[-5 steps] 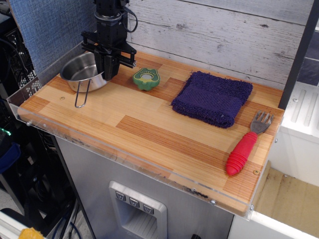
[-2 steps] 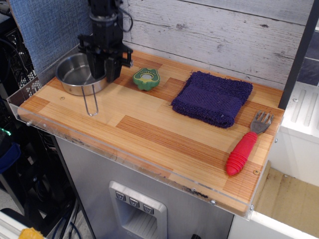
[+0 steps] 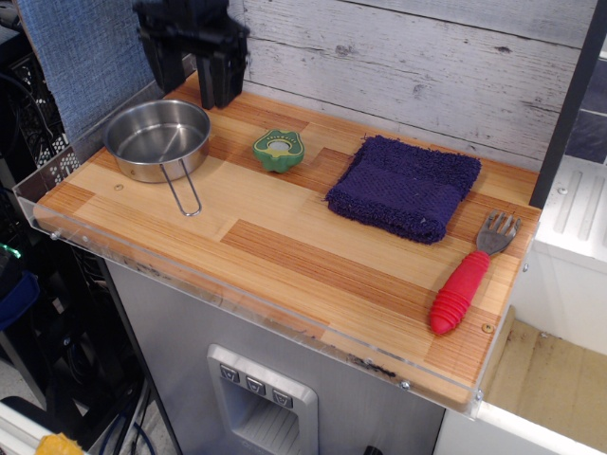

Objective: Put the silver pot on the far left side of the table.

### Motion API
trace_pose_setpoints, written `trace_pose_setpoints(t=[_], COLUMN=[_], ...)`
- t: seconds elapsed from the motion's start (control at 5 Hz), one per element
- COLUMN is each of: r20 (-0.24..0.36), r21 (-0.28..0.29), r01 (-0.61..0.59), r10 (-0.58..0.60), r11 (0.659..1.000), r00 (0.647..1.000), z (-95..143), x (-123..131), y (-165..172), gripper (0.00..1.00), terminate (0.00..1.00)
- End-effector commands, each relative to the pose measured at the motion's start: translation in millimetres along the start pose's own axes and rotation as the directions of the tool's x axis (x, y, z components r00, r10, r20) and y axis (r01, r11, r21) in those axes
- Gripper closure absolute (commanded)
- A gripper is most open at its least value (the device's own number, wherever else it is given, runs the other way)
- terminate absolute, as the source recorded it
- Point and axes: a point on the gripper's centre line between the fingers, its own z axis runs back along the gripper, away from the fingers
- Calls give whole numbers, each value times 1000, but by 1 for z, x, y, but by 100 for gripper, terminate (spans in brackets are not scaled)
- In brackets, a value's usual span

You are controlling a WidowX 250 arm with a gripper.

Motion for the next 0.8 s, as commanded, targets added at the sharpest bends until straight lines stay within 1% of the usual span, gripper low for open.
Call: trace_pose_setpoints(t=[0.0,0.2,0.4,0.6], r20=[107,107,107,107], r21=[-60,-83,-83,-83], r01=[125,197,197,197], r10=[-118,-188,-188,-188], r11=[990,977,977,977], r00=[987,976,976,976], z=[36,32,32,32], x=[11,15,15,15], y=[-38,-49,-49,-49], gripper=[0,0,0,0], terminate=[0,0,0,100])
